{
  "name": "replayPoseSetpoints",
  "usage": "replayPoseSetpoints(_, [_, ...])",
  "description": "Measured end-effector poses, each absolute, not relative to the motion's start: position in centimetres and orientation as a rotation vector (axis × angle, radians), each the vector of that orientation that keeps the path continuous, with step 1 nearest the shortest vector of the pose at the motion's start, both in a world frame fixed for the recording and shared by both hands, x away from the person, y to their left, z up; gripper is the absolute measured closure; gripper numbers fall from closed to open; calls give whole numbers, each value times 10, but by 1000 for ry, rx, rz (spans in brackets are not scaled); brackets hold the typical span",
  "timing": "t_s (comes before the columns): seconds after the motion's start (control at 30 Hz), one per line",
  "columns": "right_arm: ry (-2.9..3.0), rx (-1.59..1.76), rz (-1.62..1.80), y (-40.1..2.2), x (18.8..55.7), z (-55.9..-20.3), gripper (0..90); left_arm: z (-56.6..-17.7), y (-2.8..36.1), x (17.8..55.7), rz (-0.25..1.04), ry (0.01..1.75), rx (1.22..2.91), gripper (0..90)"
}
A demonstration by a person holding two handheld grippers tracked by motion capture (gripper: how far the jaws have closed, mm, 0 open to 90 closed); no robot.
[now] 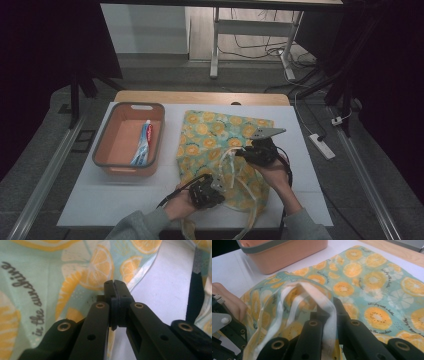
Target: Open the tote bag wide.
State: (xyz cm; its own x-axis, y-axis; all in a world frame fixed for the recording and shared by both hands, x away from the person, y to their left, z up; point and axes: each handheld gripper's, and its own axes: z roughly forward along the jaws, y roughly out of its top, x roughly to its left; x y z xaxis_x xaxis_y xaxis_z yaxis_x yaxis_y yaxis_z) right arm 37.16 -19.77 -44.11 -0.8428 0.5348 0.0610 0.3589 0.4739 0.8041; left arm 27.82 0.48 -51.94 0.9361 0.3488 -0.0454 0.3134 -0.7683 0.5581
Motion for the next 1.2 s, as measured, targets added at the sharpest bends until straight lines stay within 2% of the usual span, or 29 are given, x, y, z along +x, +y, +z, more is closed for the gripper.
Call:
replayPoseSetpoints(0.37, [2482,786,1299,-203,376,-432,866,-492,39,248,-65,350,2373,890])
replayPoseSetpoints(0.43, [2479,791,1296,-203,379,-431,867,-485,45,240,-60,324,2355,890])
replayPoseSetpoints(0.7, [2462,1014,1187,-206,426,-447,867,-470,61,205,-52,234,2326,890])
replayPoseSetpoints(0.8, [2476,1064,1119,-206,438,-459,867,-471,62,210,-36,261,2311,885])
replayPoseSetpoints(0.83, [2484,1076,1105,-206,439,-462,867,-470,63,212,-27,283,2294,850])
replayPoseSetpoints(0.9, [2496,1086,1117,-207,439,-465,867,-468,65,214,-8,307,2273,705])
replayPoseSetpoints(0.93, [2496,1086,1117,-207,439,-465,867,-465,67,215,18,328,2244,705])
replayPoseSetpoints(0.97, [2503,1073,1154,-206,435,-463,867,-454,72,218,71,367,2182,595])
replayPoseSetpoints(1.1, [2498,1013,1179,-202,424,-454,866,-438,75,225,152,434,2141,463])
replayPoseSetpoints(1.2, [2494,976,1186,-202,417,-450,867,-432,69,240,245,522,2158,419])
